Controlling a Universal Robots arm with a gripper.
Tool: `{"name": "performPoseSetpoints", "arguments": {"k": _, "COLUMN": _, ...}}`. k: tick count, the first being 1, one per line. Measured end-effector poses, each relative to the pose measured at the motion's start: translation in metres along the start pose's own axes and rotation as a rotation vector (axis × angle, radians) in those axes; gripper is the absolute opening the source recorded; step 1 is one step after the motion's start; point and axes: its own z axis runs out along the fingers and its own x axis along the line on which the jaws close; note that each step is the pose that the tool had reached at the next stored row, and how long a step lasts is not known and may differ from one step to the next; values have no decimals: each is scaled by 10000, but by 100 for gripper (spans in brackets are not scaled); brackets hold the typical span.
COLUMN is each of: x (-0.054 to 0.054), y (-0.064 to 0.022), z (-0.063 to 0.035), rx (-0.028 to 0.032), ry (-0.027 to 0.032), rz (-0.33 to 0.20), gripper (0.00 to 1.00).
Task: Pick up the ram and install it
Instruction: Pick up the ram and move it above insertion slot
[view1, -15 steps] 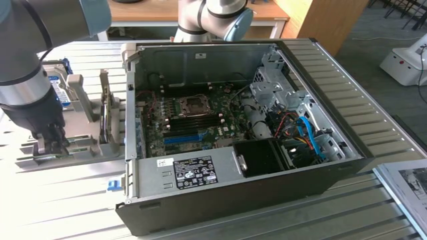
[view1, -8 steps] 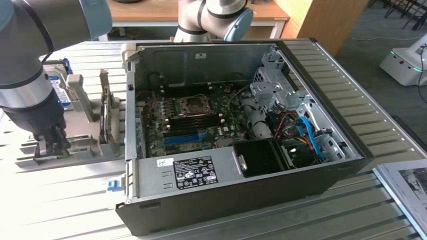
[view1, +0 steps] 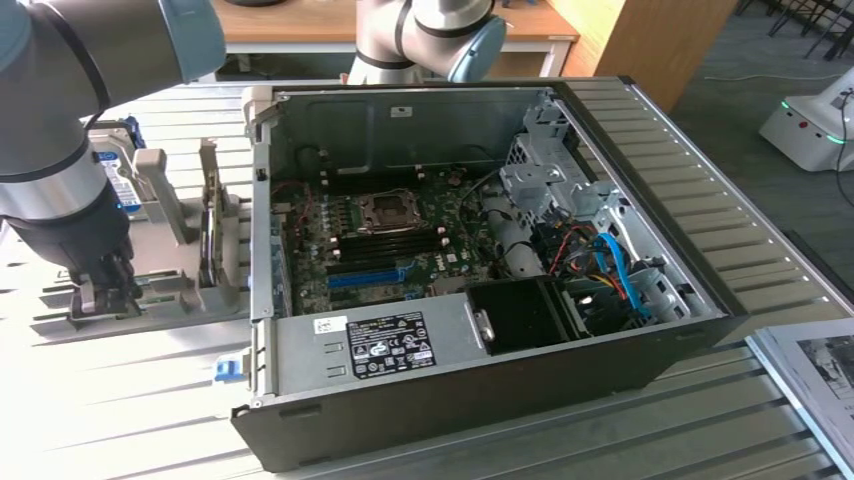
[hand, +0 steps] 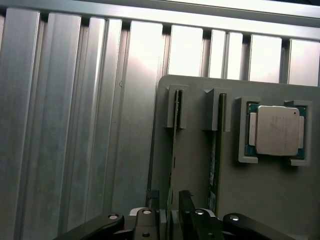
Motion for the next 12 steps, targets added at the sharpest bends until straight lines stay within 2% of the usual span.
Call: {"name": "performPoseSetpoints", "arguments": {"k": 12, "x": -1, "y": -1, "z": 3, "rx": 4, "ry": -3, "rz": 0, "gripper": 28}}
